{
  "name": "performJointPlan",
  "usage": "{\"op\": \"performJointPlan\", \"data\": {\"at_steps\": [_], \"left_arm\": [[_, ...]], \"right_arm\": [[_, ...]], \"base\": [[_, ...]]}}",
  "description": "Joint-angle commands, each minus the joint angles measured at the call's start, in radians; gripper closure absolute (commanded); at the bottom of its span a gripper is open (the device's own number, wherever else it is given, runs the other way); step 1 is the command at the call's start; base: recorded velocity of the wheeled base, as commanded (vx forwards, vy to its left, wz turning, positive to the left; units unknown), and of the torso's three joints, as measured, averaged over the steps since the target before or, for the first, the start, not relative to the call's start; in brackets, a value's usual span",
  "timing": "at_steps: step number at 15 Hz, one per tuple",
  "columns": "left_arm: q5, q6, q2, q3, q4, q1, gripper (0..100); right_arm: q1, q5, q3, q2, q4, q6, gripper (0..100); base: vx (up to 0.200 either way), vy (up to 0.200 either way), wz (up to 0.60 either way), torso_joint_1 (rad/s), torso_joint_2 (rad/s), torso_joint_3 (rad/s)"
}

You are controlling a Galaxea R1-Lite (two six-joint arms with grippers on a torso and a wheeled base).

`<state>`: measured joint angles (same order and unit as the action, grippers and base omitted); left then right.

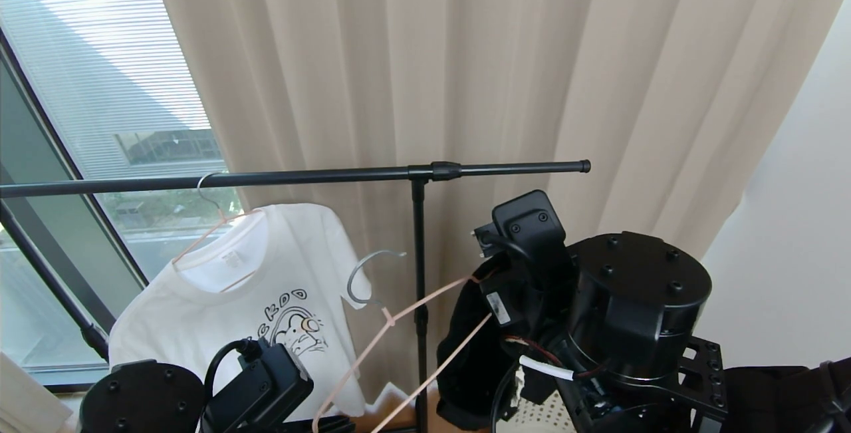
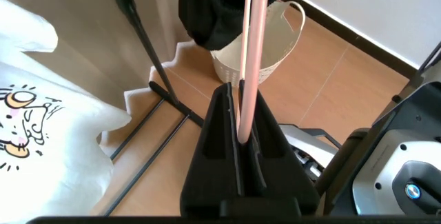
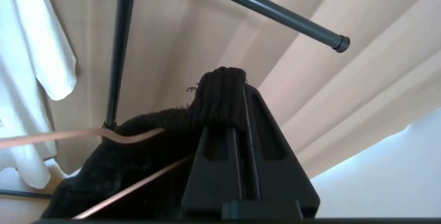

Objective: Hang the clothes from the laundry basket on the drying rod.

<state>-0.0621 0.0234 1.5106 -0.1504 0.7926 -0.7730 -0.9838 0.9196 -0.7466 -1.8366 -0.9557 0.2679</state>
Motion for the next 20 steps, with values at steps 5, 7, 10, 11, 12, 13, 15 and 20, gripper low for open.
{"op": "performJointPlan", "data": {"at_steps": [5,7,10,11,12,13,15,20], "left_arm": [[-0.002,0.0,-0.038,0.015,0.001,-0.037,100],[-0.002,0.0,-0.049,0.011,0.001,-0.035,100],[-0.001,-0.002,-0.047,0.005,0.001,-0.031,100],[-0.001,-0.003,-0.044,0.006,0.001,-0.032,100],[-0.001,-0.002,-0.038,0.009,0.001,-0.032,100],[-0.001,-0.002,-0.036,0.006,0.001,-0.032,100],[-0.001,-0.002,-0.03,0.009,0.001,-0.032,100],[-0.001,-0.002,-0.029,0.006,0.001,-0.032,100]], "right_arm": [[-0.015,-0.001,-0.002,-0.029,0.0,-0.002,100],[-0.015,0.001,-0.005,-0.027,0.0,-0.002,100],[-0.03,-0.001,-0.004,-0.026,0.0,-0.002,100],[-0.049,-0.001,-0.004,-0.027,0.0,-0.004,100],[-0.068,-0.001,-0.004,-0.026,0.0,-0.004,100],[-0.079,-0.001,-0.005,-0.024,0.0,-0.013,100],[-0.111,0.001,-0.007,-0.02,0.0,-0.027,100],[-0.187,0.001,-0.005,-0.021,0.0,-0.055,100]], "base": [[0.0,0.0,0.0,0.0,0.0,0.0],[0.0,0.0,0.0,0.0,0.0,0.0],[0.0,0.0,0.0,0.0,0.0,0.0],[0.0,0.0,0.0,0.0,0.0,0.0],[0.0,0.0,0.0,0.0,0.0,0.0],[0.0,0.0,0.0,0.0,0.0,0.0],[0.0,0.0,0.0,0.0,0.0,0.0],[0.0,0.0,0.0,0.0,0.0,0.0]]}}
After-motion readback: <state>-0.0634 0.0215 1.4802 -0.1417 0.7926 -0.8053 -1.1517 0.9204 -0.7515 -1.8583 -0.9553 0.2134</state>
